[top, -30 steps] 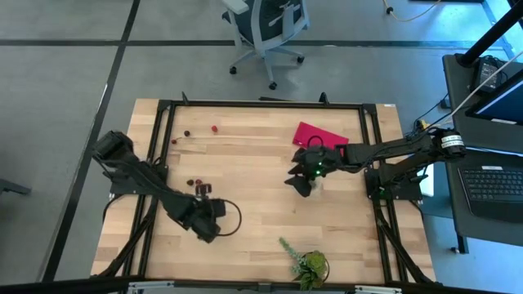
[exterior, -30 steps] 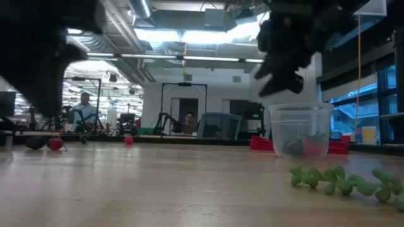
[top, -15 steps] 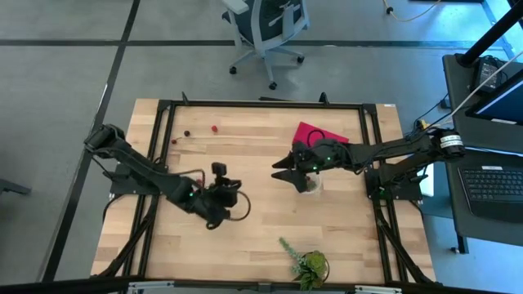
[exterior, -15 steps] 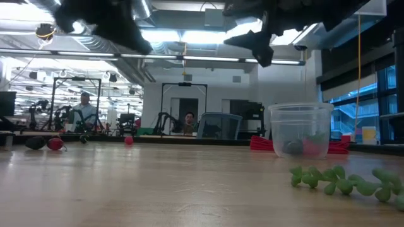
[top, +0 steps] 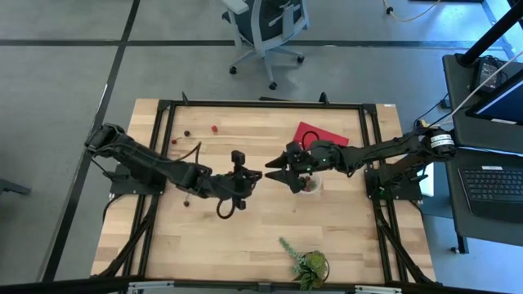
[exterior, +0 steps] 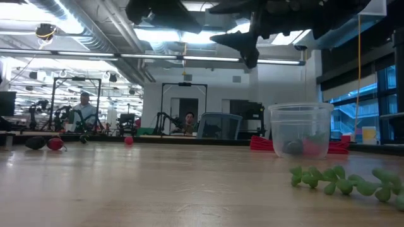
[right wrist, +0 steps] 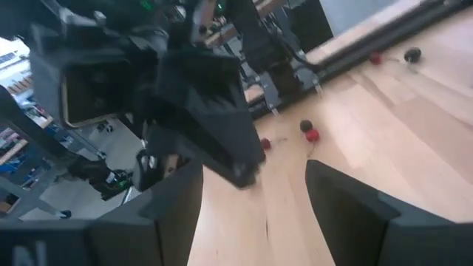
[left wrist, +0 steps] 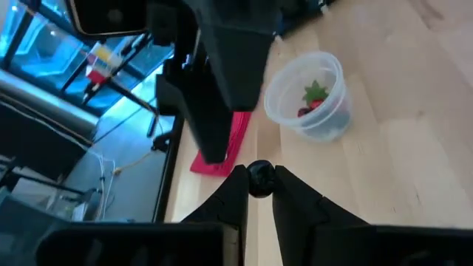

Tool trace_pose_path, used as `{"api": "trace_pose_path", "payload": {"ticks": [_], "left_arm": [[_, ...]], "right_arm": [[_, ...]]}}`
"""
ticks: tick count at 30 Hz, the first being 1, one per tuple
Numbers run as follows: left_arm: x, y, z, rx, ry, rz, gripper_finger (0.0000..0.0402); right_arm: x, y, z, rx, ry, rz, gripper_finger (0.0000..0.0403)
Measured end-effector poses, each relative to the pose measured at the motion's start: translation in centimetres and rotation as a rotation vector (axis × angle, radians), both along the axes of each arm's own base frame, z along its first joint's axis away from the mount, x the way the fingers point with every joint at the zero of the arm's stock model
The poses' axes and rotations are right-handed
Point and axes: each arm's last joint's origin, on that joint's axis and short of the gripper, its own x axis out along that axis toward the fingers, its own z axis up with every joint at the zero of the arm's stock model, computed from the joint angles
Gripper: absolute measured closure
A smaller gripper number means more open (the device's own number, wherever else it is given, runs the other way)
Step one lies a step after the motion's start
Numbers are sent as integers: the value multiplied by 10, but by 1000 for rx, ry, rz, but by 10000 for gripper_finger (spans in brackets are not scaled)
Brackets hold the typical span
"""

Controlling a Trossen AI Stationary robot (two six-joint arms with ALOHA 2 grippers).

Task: Pick and placing Produce into tupperware
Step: Put the blueberry into the transparent container

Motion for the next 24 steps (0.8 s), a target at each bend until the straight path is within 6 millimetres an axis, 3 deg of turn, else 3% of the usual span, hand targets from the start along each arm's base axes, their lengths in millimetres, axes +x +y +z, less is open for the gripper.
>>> {"api": "trace_pose_path", "payload": {"ticks": [15,24], "left_arm": [[11,11,14,14,-105,-91,362],[14,20,14,6,-105,-83,364]], "right_arm": [[1,0,4,-3,-48,2,165],[1,2,6,1,-65,52,227]]}}
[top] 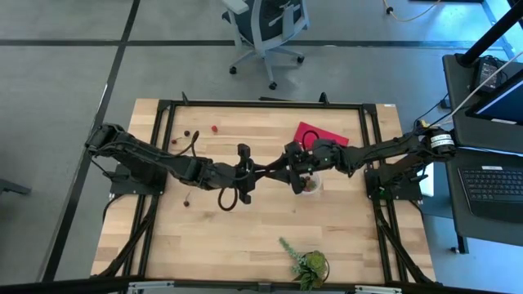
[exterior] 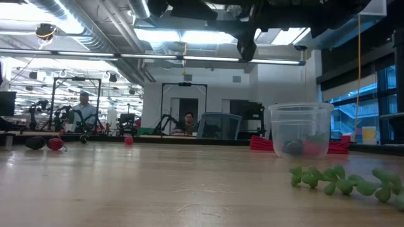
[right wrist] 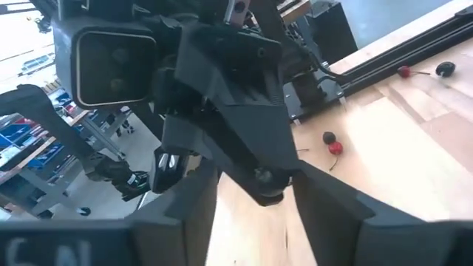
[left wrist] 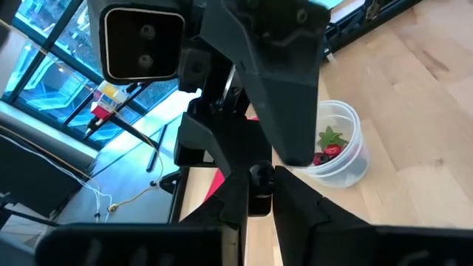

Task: Pick and placing Produce into tupperware
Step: Put the blueberry into the transparent container

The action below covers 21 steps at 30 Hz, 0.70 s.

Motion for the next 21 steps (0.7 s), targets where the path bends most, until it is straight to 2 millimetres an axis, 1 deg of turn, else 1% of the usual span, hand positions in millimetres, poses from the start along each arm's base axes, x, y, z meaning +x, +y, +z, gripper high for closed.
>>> {"api": "trace_pose_path", "payload": {"ticks": [7,10,13,21], "left_arm": [[0,0,1,7,2,-5,365],[0,0,0,8,7,-11,358],[0,-1,0,6,7,-18,346],[-1,-2,0,-12,5,-17,322]], "right_arm": [[0,0,-1,-43,-5,6,301],[0,0,-1,-45,-4,14,325],[0,1,-1,-60,-7,40,336],[0,1,-1,-79,-10,43,342]]}}
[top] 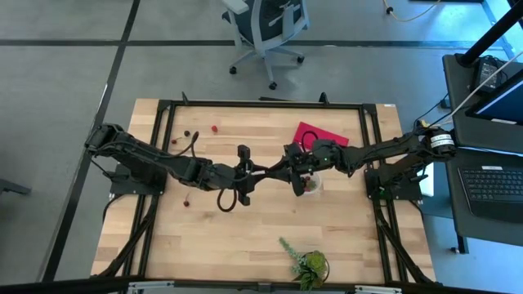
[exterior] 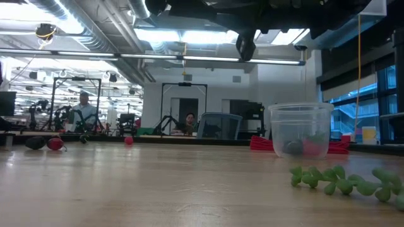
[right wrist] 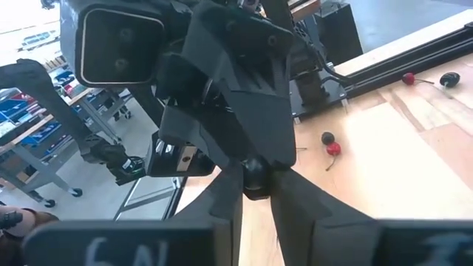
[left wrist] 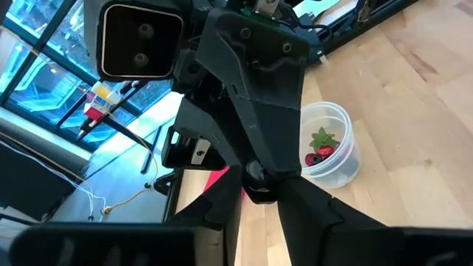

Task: Pick and placing Produce into tupperware
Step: Put the blueberry into the transparent container

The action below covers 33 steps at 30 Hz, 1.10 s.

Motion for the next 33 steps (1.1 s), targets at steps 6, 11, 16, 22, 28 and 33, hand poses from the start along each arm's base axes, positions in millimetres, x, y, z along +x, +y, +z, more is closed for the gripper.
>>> {"api": "trace_pose_path", "payload": {"ticks": [6,11,16,22,28,33], "left_arm": [[-1,0,-4,-72,17,6,297],[-3,1,-10,-111,71,12,242],[-15,4,-17,-202,159,103,203],[-41,9,-28,-343,332,269,194],[-61,8,-40,-473,503,406,194],[-74,7,-45,-565,596,507,194]], "right_arm": [[0,0,0,-1,4,2,344],[0,0,0,-11,2,2,344],[-2,0,-11,-18,114,5,351],[-10,0,-26,-15,312,29,354],[-26,0,-40,7,551,14,355],[-39,-3,-37,-18,695,-59,355]]}}
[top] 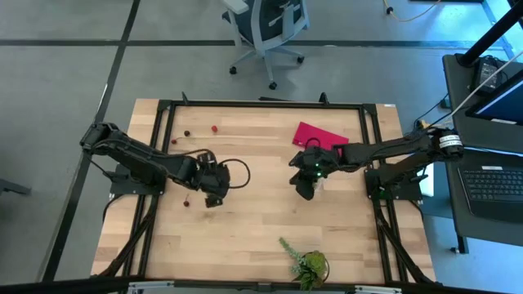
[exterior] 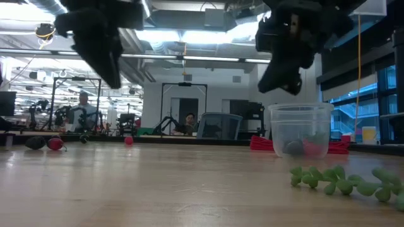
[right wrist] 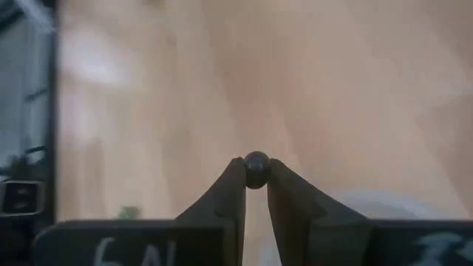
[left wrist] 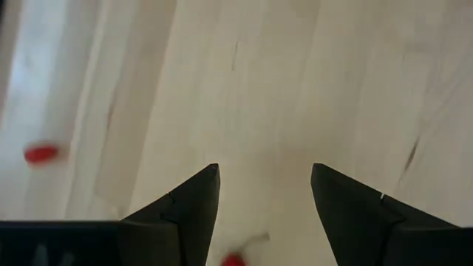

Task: Pick and placing Produce into tupperware
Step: Put the blueberry into the transparent container

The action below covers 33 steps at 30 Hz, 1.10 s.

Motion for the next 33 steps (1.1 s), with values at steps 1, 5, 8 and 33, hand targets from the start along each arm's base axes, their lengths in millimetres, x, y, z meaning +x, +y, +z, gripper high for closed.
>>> {"api": "trace_pose_path", "payload": {"ticks": [1,5,8,33], "left_arm": [[-2,-1,-1,-7,14,17,194],[-8,-3,-2,-25,48,82,194],[-13,-5,-3,-69,81,127,194],[-61,-23,-54,-282,361,556,194]], "right_arm": [[-2,-1,3,-12,27,-12,355],[-12,-3,6,-53,173,-63,355],[-20,-4,-1,-73,275,-111,355],[-20,-5,-28,-105,392,-143,317]]}}
